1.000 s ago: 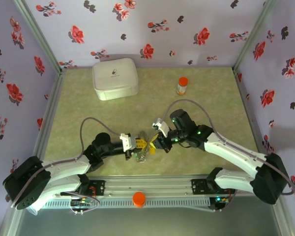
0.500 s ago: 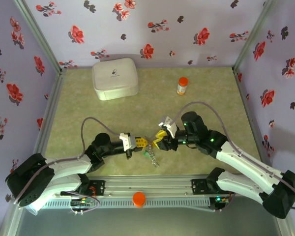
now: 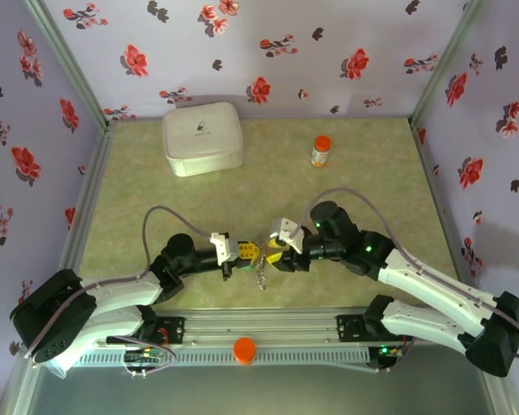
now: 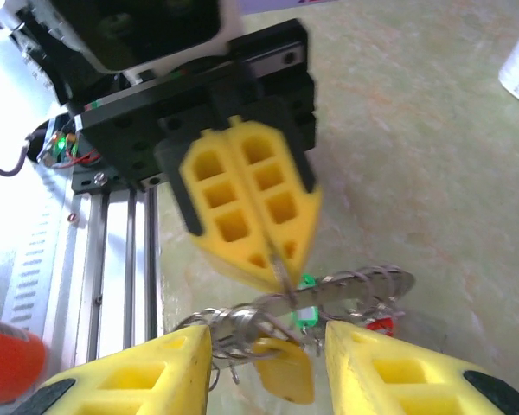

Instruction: Put the keys on the keyring

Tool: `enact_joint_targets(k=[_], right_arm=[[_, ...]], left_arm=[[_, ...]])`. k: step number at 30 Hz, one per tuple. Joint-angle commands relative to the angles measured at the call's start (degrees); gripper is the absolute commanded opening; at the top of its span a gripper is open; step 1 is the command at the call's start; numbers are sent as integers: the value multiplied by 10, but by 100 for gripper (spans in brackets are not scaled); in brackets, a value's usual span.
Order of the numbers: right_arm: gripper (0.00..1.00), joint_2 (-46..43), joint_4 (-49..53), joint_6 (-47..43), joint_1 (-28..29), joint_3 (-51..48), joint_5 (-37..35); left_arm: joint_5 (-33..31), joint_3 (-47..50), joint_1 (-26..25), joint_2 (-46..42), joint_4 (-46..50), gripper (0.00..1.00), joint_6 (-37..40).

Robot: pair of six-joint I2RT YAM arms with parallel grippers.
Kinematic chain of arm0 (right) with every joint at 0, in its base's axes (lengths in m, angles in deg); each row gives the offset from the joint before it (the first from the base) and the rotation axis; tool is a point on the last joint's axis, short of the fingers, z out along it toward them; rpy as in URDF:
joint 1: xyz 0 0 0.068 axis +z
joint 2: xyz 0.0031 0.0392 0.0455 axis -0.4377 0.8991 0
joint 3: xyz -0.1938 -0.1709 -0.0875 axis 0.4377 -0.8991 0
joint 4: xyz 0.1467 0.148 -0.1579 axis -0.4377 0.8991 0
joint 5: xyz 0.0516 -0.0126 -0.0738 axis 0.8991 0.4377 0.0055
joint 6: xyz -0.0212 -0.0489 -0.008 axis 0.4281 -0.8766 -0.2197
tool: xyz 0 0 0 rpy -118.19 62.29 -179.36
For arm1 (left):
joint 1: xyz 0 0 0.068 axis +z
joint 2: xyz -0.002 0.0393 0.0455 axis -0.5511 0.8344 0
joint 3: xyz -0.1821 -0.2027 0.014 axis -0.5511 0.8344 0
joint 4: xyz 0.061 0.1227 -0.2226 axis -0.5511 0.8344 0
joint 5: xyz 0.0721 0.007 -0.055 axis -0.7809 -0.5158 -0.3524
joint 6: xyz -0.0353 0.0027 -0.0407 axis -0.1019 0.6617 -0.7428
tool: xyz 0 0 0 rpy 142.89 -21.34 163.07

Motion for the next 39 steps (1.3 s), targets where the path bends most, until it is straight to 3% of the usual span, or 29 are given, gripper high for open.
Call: enact_joint_targets(k=[1, 9, 15, 22, 37, 39], right_arm=[[39, 4, 1, -26, 14, 10, -44], [34, 31, 9, -27, 26, 19, -58], [22, 30, 5, -30, 35, 20, -81], [1, 31, 9, -64, 53, 12, -106], [0, 59, 18, -151, 147, 0, -210], [9, 57, 19, -144, 147, 0, -224]], left_arm=[[-4, -19, 1, 3, -40, 0, -15], [-4, -21, 1, 0, -41, 0, -20], [-4, -22, 2, 0, -41, 0, -31], [-4, -22, 1, -3, -55, 0, -45], [-1, -39, 1, 3, -78, 0, -49], [4, -39, 1, 3, -78, 0, -49]])
